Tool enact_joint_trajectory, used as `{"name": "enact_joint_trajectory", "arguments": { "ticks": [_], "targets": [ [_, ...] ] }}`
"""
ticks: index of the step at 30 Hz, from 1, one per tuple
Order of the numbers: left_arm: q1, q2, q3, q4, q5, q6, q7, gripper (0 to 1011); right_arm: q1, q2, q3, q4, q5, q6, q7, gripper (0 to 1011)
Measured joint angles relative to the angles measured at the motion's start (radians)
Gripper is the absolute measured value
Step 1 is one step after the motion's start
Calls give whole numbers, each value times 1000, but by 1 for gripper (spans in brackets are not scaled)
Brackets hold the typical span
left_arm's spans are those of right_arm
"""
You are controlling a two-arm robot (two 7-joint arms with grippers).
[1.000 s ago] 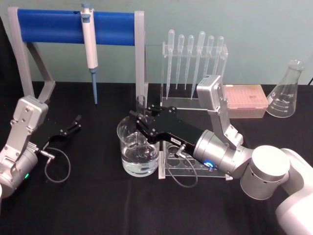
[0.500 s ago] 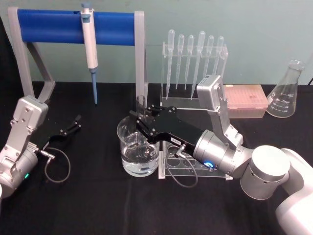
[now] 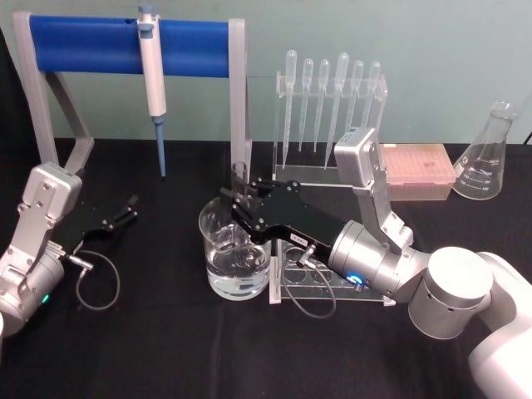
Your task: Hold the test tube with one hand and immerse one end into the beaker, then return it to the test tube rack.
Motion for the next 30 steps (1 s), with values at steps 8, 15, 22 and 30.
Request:
{"name": "enact_joint_trajectory", "arguments": {
  "ticks": [8,15,22,30],
  "targets": [
    [0,0,0,0,0,0,0,1000,0,0,0,0,0,0,0,224],
    [0,0,0,0,0,0,0,1000,0,0,0,0,0,0,0,224],
    [0,0,0,0,0,0,0,1000,0,0,0,0,0,0,0,224],
    [0,0,0,0,0,0,0,1000,0,0,0,0,0,0,0,225]
  ]
}}
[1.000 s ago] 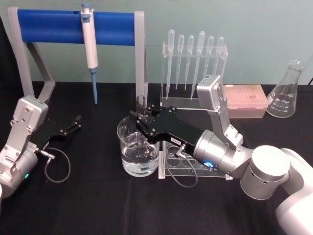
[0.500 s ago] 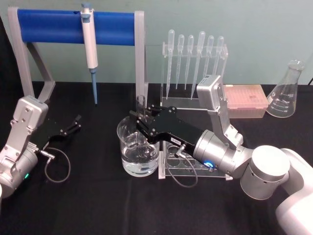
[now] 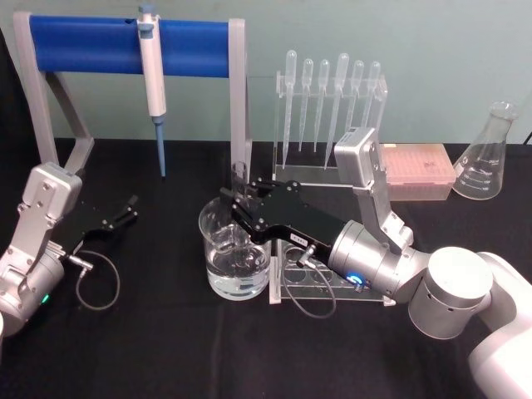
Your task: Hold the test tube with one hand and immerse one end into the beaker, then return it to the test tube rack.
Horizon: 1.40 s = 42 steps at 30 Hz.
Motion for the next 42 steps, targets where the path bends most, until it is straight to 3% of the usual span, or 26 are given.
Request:
{"name": "enact_joint_trajectory", "arguments": {
  "ticks": [42],
  "targets": [
    [0,0,0,0,0,0,0,1000,0,0,0,0,0,0,0,224]
  ]
}}
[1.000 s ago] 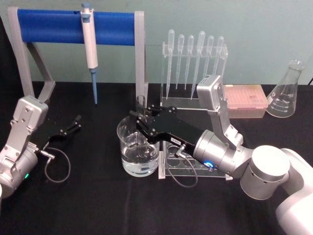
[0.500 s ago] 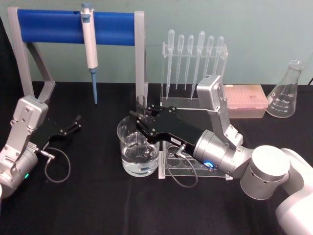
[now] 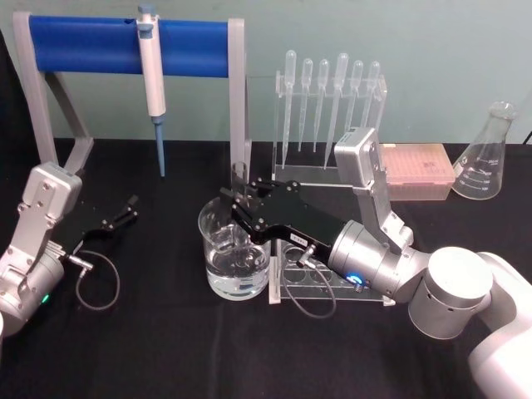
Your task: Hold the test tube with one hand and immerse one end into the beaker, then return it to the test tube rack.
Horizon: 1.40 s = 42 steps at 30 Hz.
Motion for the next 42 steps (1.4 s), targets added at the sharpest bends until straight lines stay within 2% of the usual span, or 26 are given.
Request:
{"name": "enact_joint_trajectory", "arguments": {
  "ticks": [42],
  "targets": [
    [0,0,0,0,0,0,0,1000,0,0,0,0,0,0,0,224]
  ]
}}
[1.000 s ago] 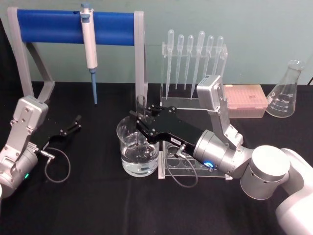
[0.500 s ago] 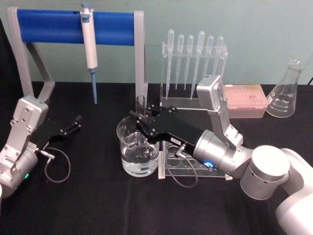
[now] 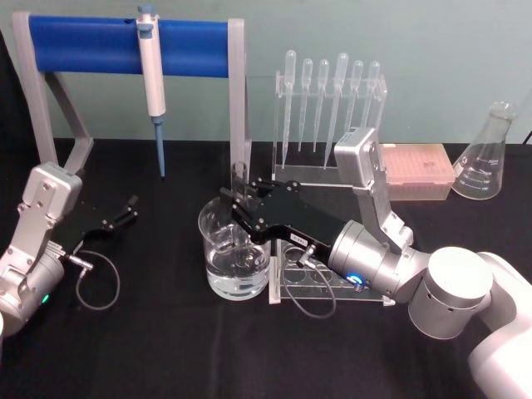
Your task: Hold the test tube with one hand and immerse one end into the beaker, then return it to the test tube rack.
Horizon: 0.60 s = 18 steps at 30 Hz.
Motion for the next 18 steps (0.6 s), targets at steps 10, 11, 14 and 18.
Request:
{"name": "enact_joint_trajectory", "arguments": {
  "ticks": [10,11,14,18],
  "targets": [
    [0,0,0,0,0,0,0,1000,0,0,0,0,0,0,0,224],
    [0,0,0,0,0,0,0,1000,0,0,0,0,0,0,0,225],
    [0,0,0,0,0,0,0,1000,0,0,0,0,0,0,0,224],
    [0,0,0,0,0,0,0,1000,0,0,0,0,0,0,0,225]
  ]
}}
